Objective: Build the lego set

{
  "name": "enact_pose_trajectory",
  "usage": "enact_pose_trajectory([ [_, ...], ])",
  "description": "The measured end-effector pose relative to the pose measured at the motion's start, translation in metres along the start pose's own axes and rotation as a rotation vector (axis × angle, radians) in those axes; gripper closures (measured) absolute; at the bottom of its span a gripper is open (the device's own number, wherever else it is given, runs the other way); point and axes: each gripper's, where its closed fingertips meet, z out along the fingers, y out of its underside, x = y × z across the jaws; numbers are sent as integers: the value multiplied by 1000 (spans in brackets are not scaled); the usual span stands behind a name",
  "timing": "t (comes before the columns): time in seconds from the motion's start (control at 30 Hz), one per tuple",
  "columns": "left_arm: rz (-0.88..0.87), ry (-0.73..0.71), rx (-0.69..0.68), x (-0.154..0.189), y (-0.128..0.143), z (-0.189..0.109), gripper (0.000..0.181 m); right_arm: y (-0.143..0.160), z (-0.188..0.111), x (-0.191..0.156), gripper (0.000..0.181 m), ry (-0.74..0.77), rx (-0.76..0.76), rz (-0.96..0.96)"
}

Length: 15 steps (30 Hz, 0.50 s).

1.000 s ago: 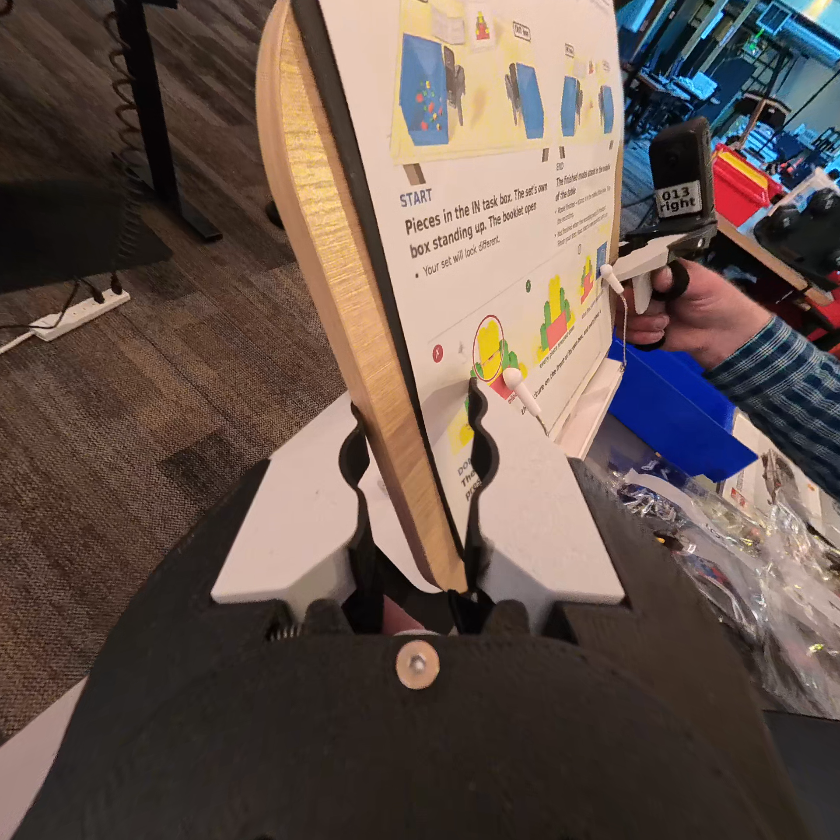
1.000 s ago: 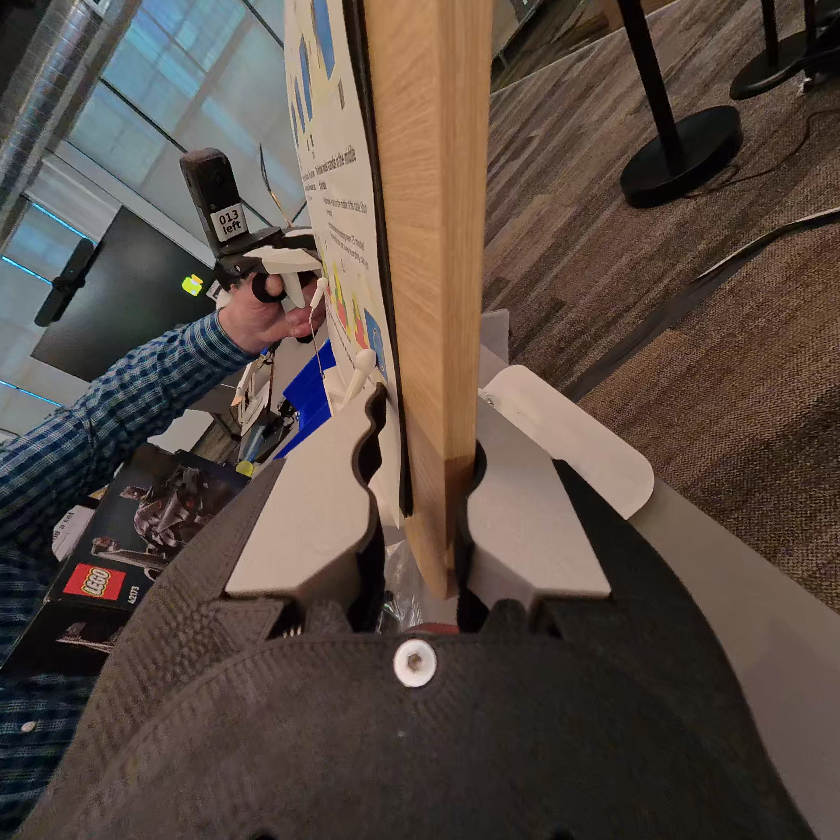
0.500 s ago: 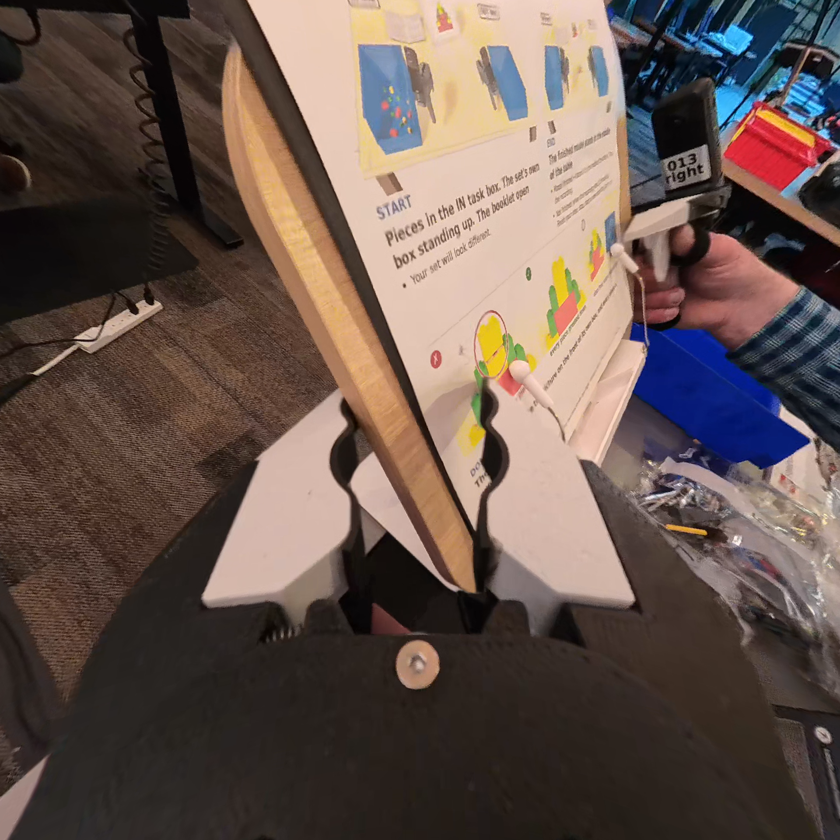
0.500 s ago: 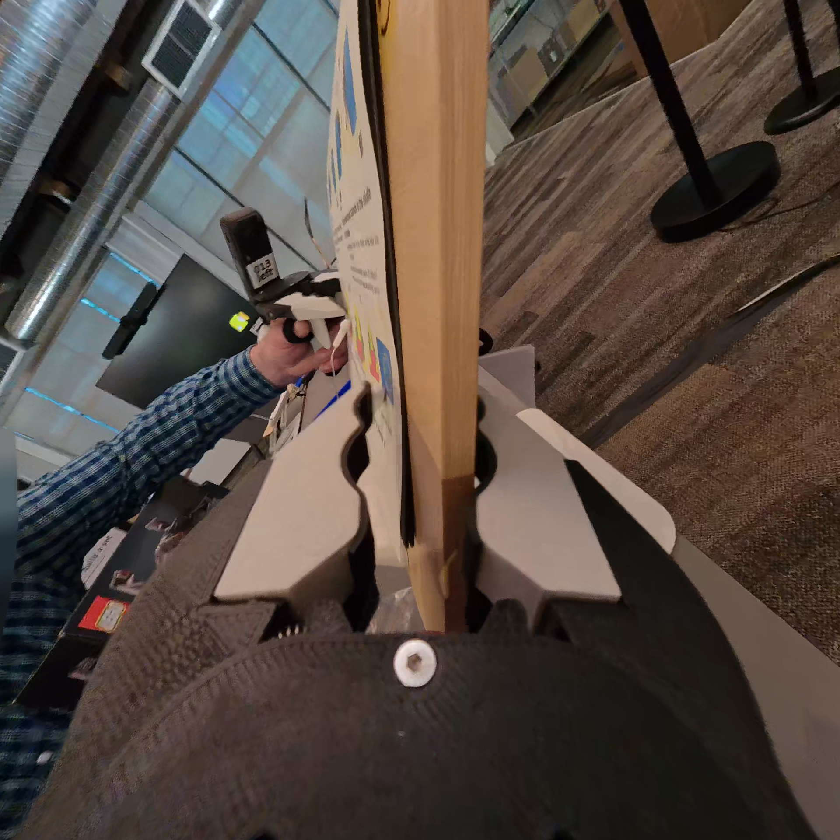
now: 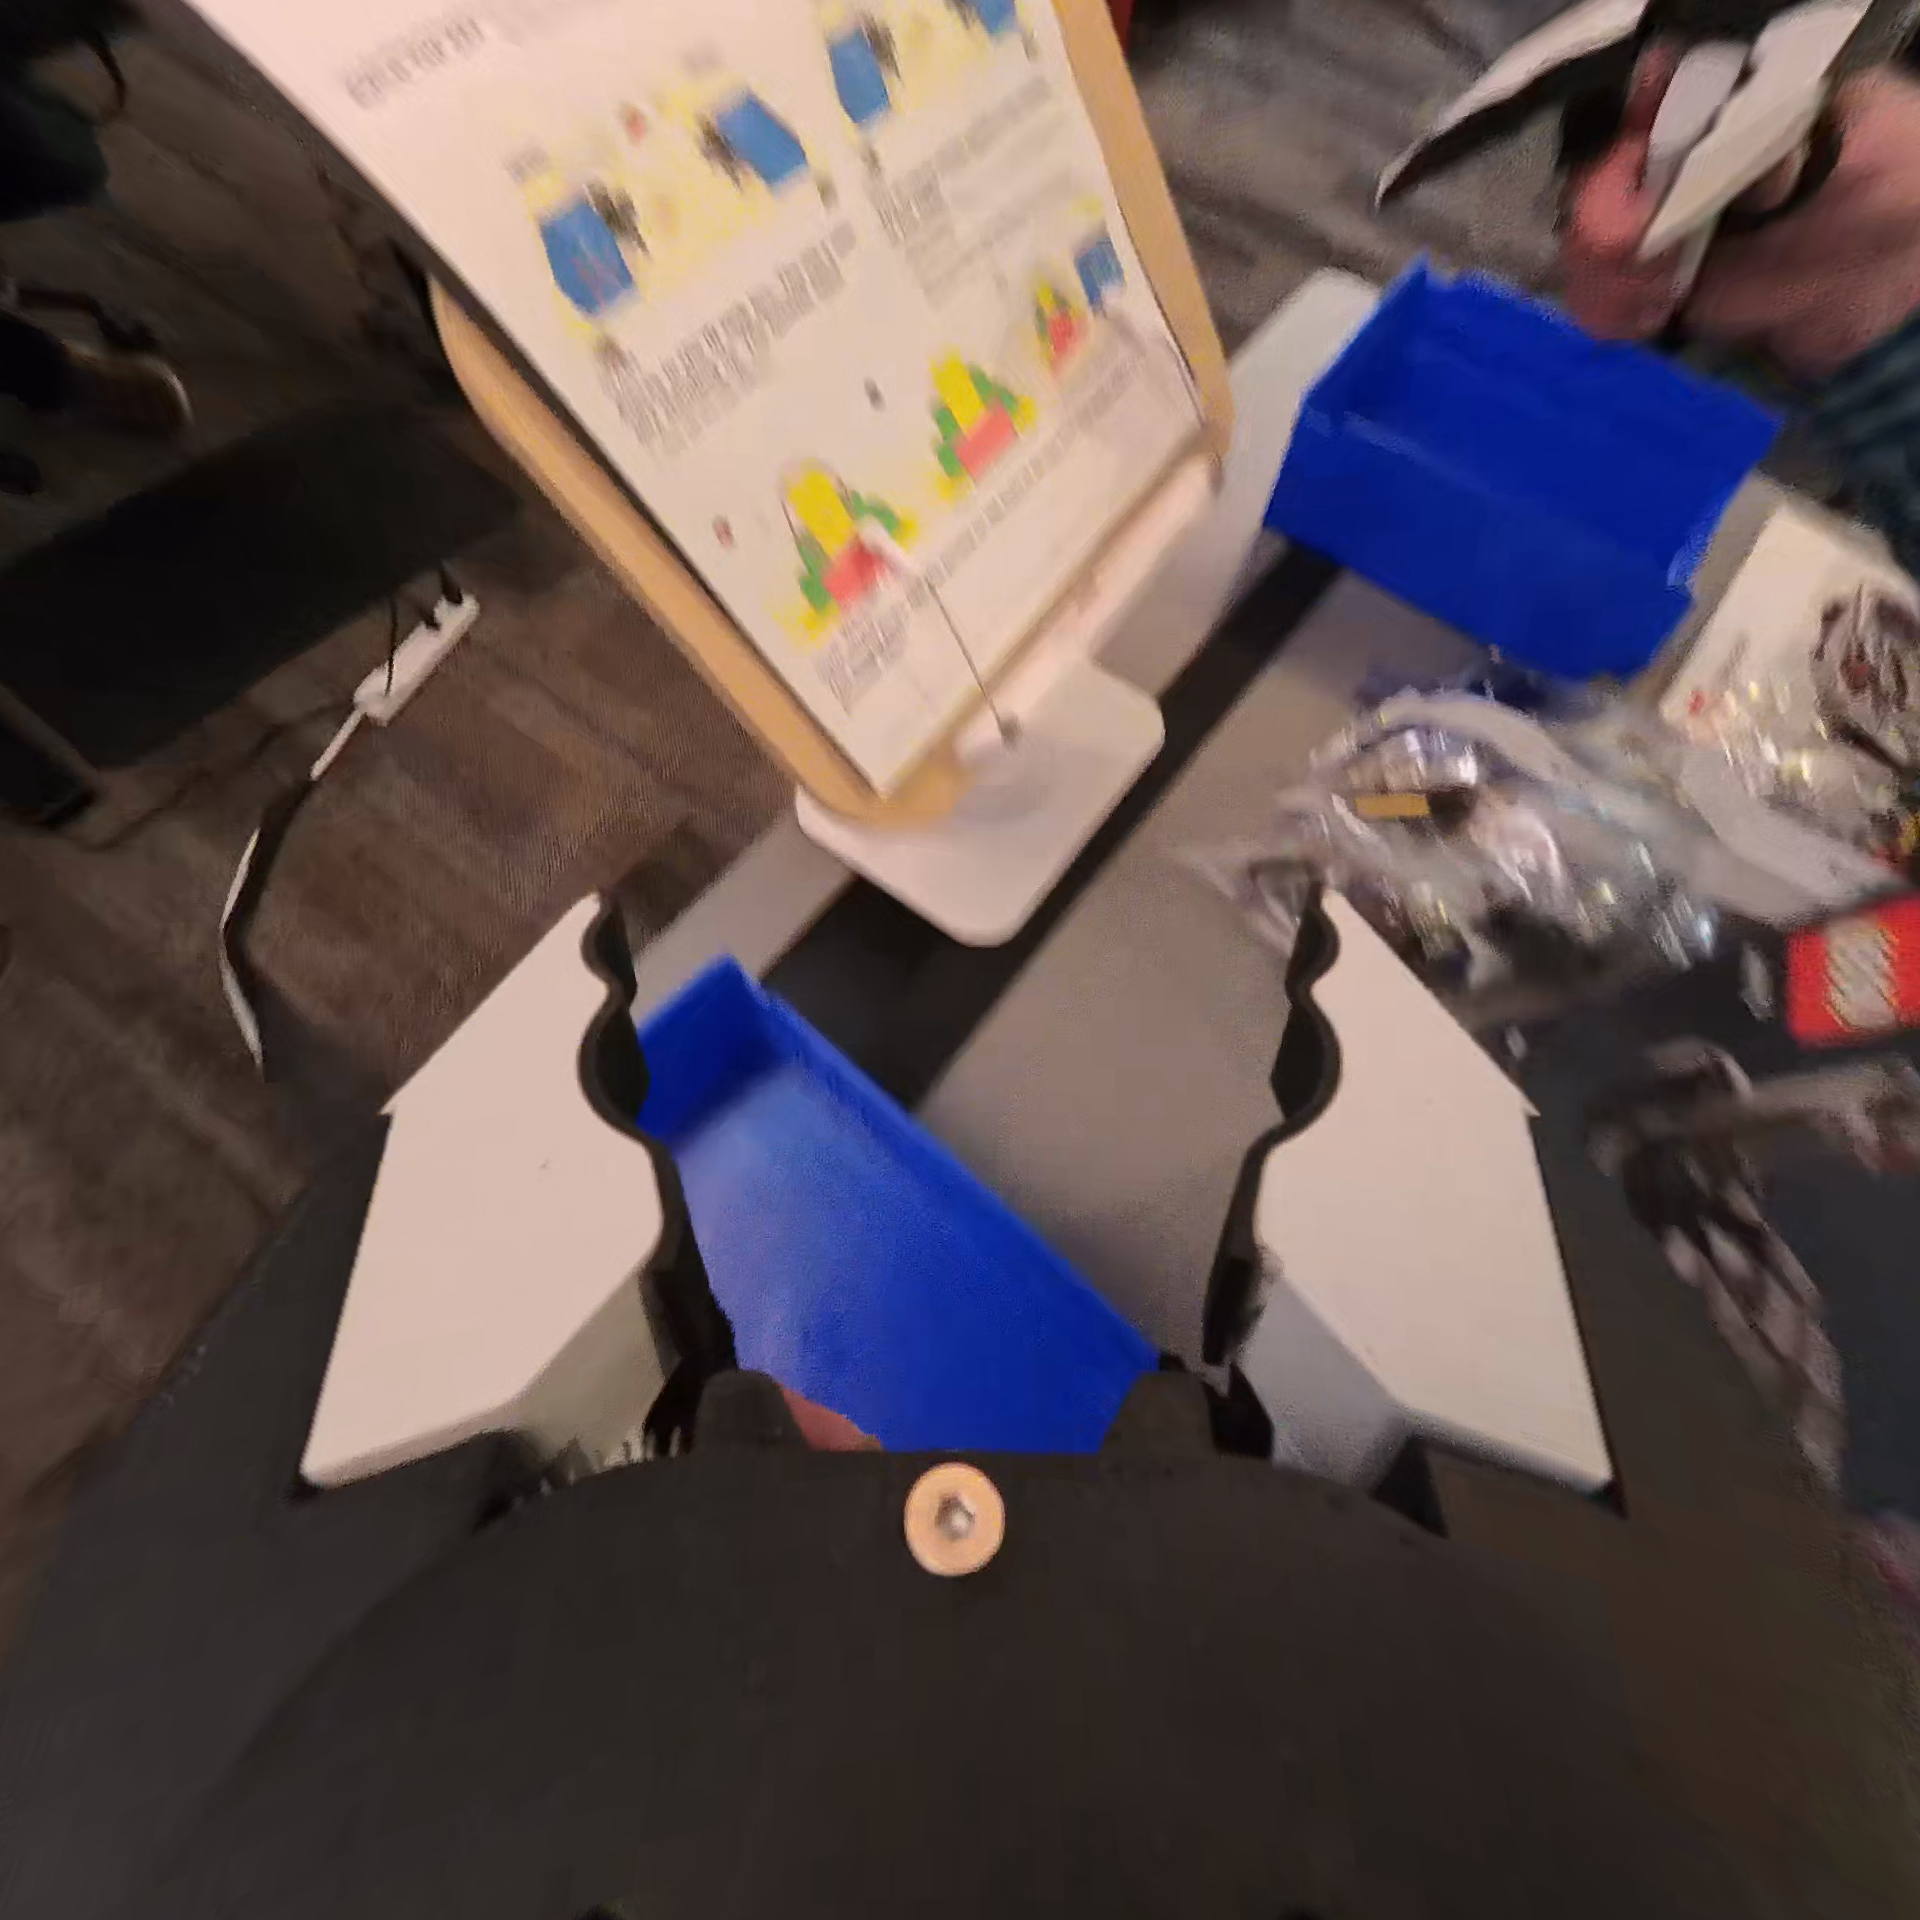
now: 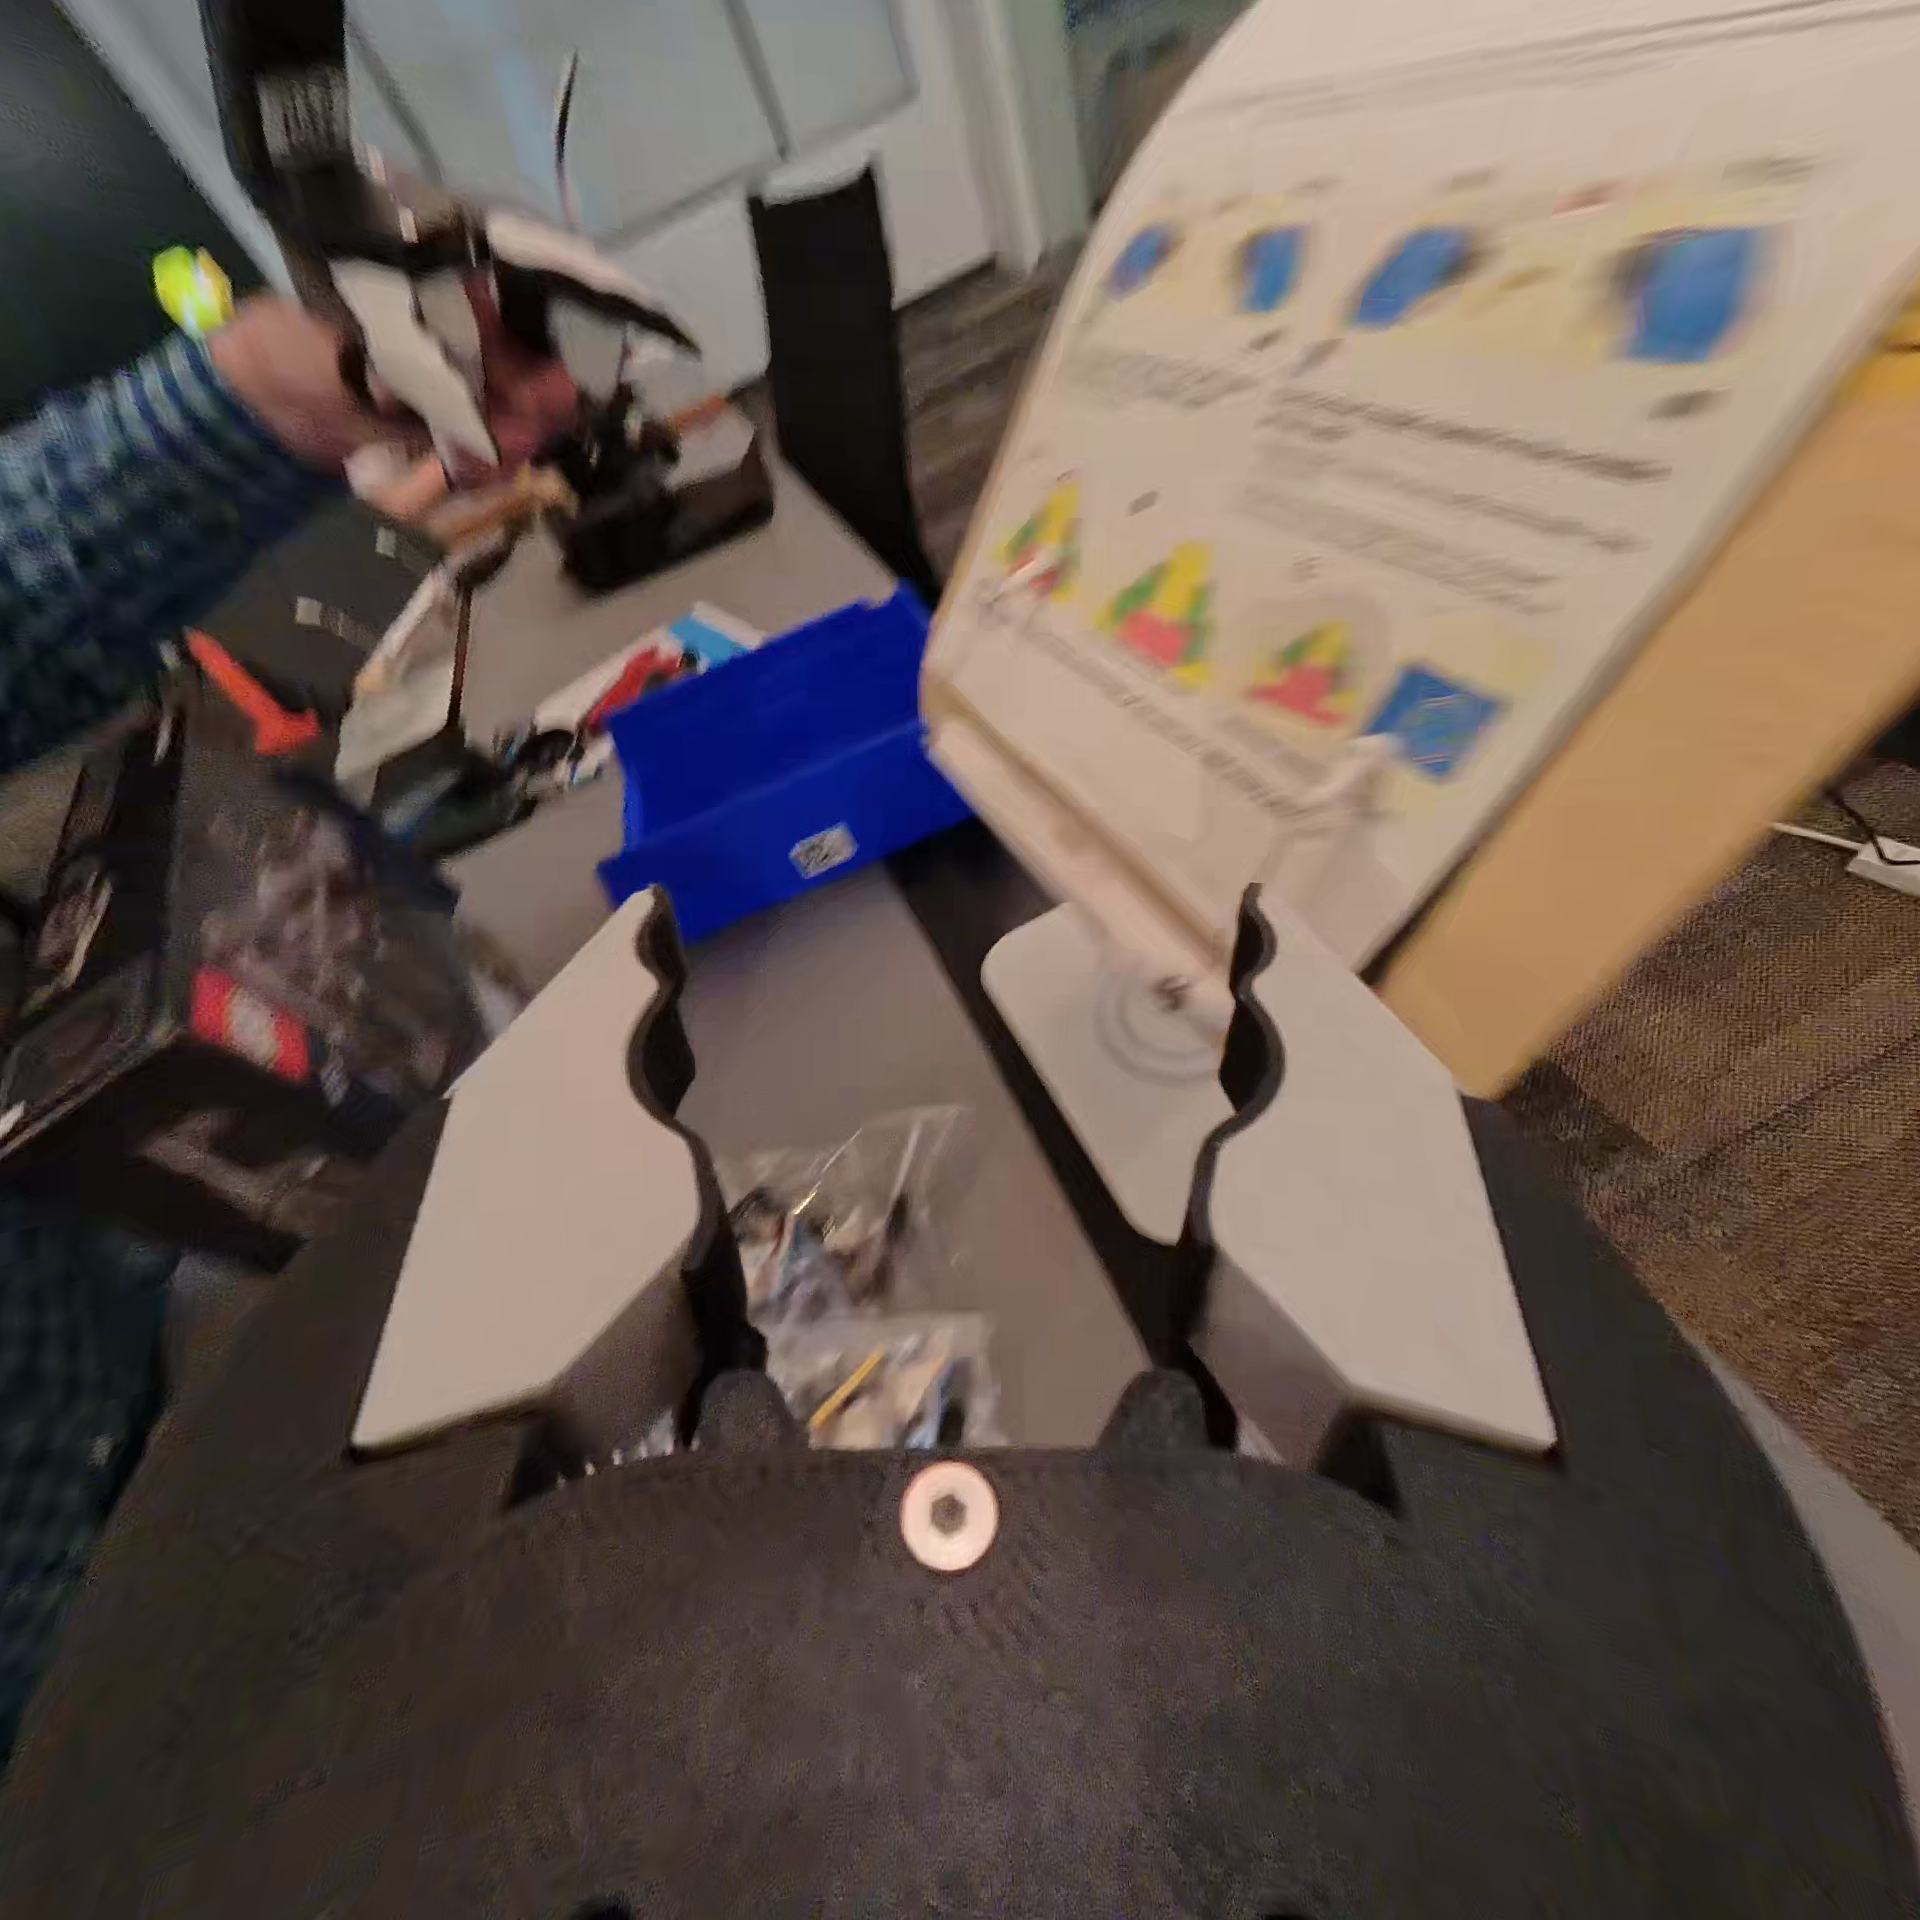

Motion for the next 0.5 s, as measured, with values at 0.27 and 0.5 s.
enact_pose_trajectory([
  [0.27, -40, -217, 259, 73, 124, -220, 47, 95, 33, -191, 44, -187, -219, -292],
  [0.5, -57, -187, 300, 146, 258, -226, 40, 172, 85, -257, 32, -275, -291, -335],
])
